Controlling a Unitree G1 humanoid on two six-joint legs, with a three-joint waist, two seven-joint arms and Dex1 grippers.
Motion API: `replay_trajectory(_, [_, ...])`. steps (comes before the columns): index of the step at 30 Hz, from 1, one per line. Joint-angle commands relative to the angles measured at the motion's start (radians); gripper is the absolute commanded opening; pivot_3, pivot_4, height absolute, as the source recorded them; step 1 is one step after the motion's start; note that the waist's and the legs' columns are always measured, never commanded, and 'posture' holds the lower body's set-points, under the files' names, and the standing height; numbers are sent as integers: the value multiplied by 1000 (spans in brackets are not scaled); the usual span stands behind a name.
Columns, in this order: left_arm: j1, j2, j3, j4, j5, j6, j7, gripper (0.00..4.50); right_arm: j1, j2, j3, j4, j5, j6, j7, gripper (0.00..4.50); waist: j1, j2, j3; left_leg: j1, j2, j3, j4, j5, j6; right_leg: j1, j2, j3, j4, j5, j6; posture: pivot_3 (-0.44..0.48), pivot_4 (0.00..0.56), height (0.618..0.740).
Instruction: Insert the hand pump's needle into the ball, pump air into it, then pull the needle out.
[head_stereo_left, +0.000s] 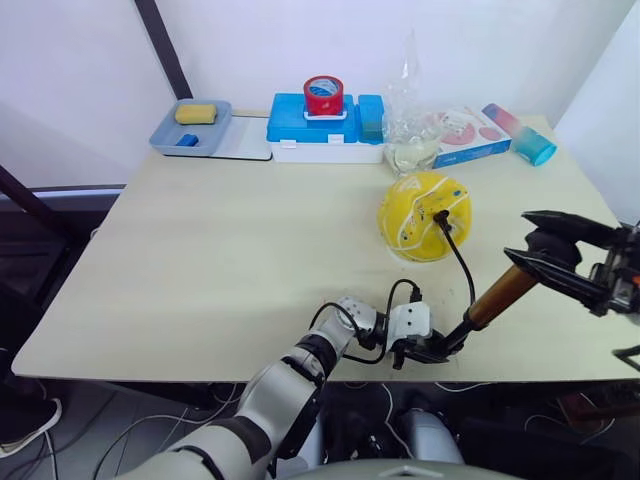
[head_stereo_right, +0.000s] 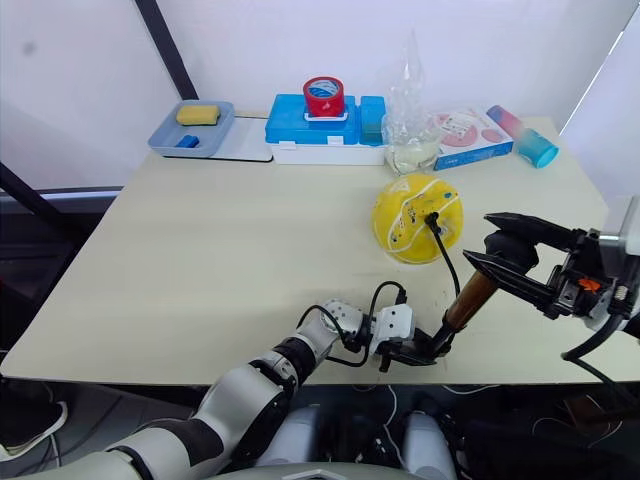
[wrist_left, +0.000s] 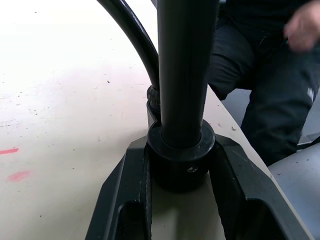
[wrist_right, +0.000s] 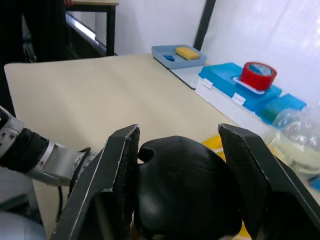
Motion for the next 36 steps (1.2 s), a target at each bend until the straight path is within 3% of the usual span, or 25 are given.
replay_trajectory(1, [22,5,-12,35,22,14,1,1110,46,56,119,-7,-42,-17,23,2045,0,-1,-1,0,0,0,0,0,0,0,0,0,0,0,0,0,150,737])
replay_trajectory(13, [17,3,-7,35,20,20,11,1110,125,241,377,176,-261,-144,83,2045,-1,0,-3,0,0,-6,0,0,0,4,1,-8,-3,0,0,0,150,737])
replay_trajectory(22, [15,4,-7,37,18,22,14,1110,145,322,454,287,-364,-242,119,2045,-1,-1,-5,0,0,-10,0,0,0,6,0,-13,-4,0,-1,0,150,737])
replay_trajectory(26, [15,5,-7,37,18,21,14,1110,132,315,390,228,-297,-235,106,2045,0,-1,-5,0,1,-11,-1,0,0,6,0,-15,-4,1,-1,0,150,737])
replay_trajectory(36, [19,15,-11,35,16,18,8,1110,114,144,94,50,-81,-128,82,2045,2,5,-1,-1,0,-10,-1,0,0,5,-1,-16,-5,1,-1,0,150,737])
